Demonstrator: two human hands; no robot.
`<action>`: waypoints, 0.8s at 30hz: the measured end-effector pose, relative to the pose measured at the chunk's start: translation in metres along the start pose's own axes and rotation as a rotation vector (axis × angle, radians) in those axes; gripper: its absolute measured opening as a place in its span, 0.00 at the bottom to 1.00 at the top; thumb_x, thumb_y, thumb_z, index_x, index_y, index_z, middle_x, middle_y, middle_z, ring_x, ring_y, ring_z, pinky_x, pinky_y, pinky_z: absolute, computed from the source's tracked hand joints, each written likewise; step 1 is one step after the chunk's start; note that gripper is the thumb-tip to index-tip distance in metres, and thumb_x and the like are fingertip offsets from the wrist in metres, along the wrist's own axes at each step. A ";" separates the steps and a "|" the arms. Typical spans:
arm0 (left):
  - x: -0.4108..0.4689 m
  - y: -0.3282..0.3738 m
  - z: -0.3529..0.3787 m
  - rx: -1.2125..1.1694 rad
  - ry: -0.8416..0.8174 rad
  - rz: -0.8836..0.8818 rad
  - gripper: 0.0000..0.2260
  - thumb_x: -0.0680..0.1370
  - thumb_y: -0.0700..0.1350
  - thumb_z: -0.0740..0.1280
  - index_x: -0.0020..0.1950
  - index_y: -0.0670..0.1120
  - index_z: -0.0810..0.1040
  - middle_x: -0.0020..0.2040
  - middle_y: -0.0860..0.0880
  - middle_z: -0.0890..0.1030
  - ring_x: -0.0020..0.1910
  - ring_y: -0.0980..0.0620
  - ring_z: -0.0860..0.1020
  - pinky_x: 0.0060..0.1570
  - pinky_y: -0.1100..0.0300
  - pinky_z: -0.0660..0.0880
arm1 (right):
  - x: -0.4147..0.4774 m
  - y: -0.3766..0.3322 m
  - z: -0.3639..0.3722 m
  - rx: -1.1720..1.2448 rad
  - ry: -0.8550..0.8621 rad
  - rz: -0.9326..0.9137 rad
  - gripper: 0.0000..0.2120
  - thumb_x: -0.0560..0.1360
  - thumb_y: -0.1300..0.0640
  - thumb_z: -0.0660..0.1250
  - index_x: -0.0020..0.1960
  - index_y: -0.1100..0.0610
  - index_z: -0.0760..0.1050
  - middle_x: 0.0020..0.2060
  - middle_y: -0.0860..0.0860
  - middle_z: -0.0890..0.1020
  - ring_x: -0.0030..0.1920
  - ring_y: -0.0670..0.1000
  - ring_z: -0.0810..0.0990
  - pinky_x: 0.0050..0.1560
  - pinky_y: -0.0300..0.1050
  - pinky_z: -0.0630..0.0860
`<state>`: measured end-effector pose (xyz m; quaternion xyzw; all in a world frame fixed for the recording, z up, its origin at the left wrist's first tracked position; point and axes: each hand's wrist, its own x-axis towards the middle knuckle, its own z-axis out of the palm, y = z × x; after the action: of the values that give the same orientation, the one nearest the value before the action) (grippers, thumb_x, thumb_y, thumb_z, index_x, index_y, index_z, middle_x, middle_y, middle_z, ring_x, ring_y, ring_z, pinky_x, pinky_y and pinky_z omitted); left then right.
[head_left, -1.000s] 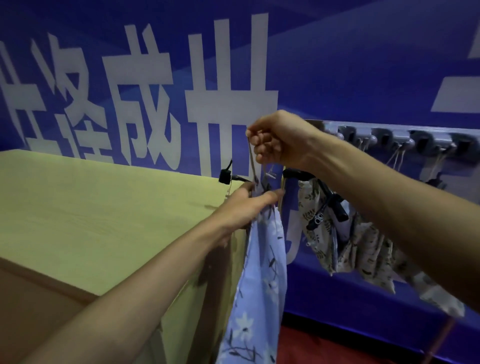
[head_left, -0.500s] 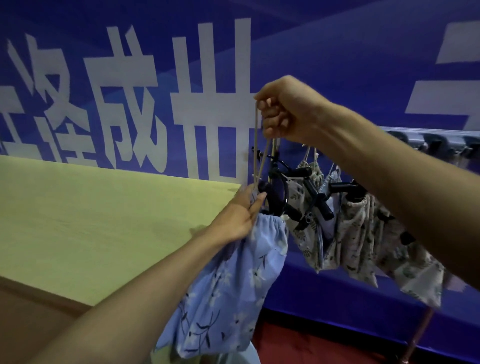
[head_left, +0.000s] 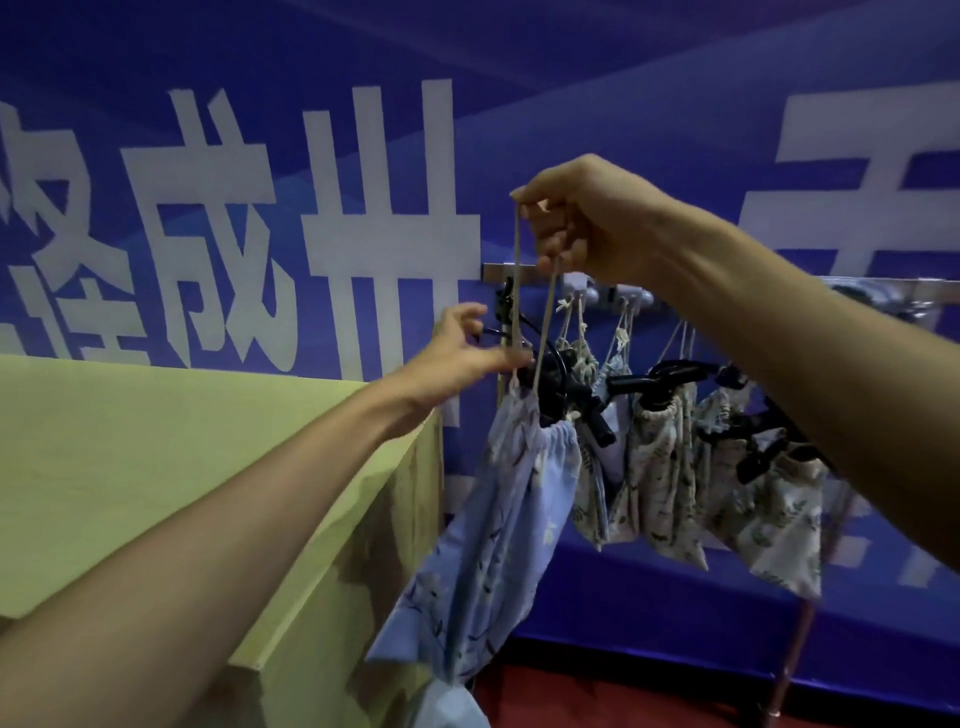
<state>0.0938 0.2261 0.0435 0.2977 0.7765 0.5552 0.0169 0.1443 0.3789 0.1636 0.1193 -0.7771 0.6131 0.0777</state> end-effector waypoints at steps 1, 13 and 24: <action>-0.002 0.016 0.000 -0.066 0.048 0.068 0.25 0.76 0.48 0.69 0.71 0.47 0.66 0.66 0.49 0.70 0.61 0.54 0.71 0.55 0.65 0.67 | -0.003 -0.001 -0.003 -0.050 -0.010 -0.007 0.15 0.77 0.58 0.62 0.32 0.54 0.66 0.25 0.47 0.63 0.24 0.45 0.62 0.28 0.39 0.62; -0.001 0.091 0.090 -0.314 -0.187 0.106 0.08 0.82 0.44 0.60 0.48 0.44 0.77 0.33 0.50 0.79 0.34 0.52 0.80 0.41 0.57 0.74 | -0.094 0.003 -0.095 -0.274 0.015 0.076 0.13 0.77 0.62 0.61 0.34 0.60 0.73 0.27 0.50 0.68 0.26 0.46 0.65 0.30 0.40 0.65; 0.017 0.114 0.198 -0.337 -0.568 0.113 0.06 0.81 0.41 0.63 0.47 0.42 0.79 0.31 0.49 0.76 0.32 0.50 0.80 0.39 0.56 0.80 | -0.172 0.042 -0.220 -0.360 -0.132 0.106 0.07 0.74 0.63 0.65 0.47 0.66 0.79 0.41 0.62 0.77 0.37 0.52 0.78 0.41 0.42 0.81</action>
<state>0.2009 0.4268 0.0725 0.4762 0.6203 0.5707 0.2505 0.2915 0.6177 0.1303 0.1024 -0.8827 0.4585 0.0143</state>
